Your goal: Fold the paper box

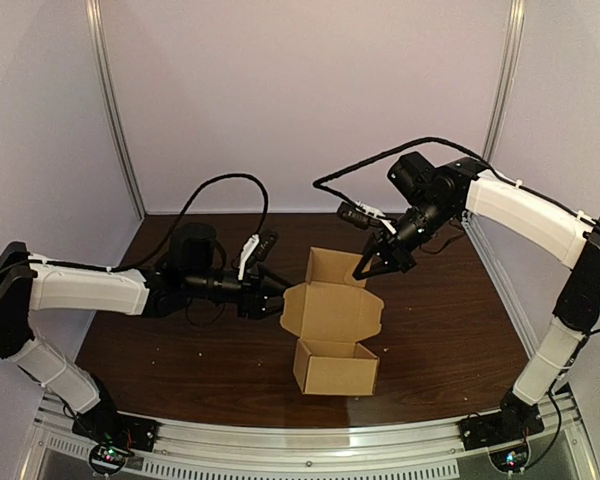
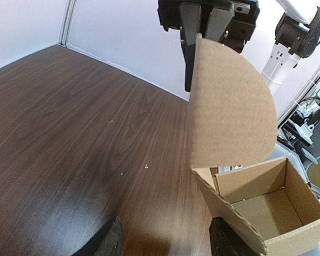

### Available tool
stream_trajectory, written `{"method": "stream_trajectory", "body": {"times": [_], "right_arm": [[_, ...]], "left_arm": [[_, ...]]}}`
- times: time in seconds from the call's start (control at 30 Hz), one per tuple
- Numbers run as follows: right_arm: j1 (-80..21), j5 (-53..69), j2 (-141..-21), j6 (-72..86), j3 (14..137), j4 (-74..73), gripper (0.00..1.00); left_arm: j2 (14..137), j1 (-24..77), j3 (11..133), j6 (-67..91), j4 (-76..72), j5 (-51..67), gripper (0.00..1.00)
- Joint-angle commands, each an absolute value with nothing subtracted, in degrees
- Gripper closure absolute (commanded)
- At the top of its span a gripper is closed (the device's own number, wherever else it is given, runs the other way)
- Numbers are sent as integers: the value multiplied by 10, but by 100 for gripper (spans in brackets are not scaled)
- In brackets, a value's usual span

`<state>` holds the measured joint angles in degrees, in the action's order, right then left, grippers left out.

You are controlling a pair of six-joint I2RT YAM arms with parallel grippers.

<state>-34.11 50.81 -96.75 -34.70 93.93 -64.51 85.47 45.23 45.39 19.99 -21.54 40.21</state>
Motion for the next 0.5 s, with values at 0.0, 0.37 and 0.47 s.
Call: {"method": "stream_trajectory", "body": {"times": [0.0,0.37,0.47], "right_arm": [[-340,477,-964,-345,931,-626,100],[-340,480,-959,-337,930,-617,100],[-341,494,-958,-332,930,-614,100]], "left_arm": [[853,460,461,185,-203,418,42],[868,467,473,199,-217,449,42],[886,478,482,202,-227,452,42]]}}
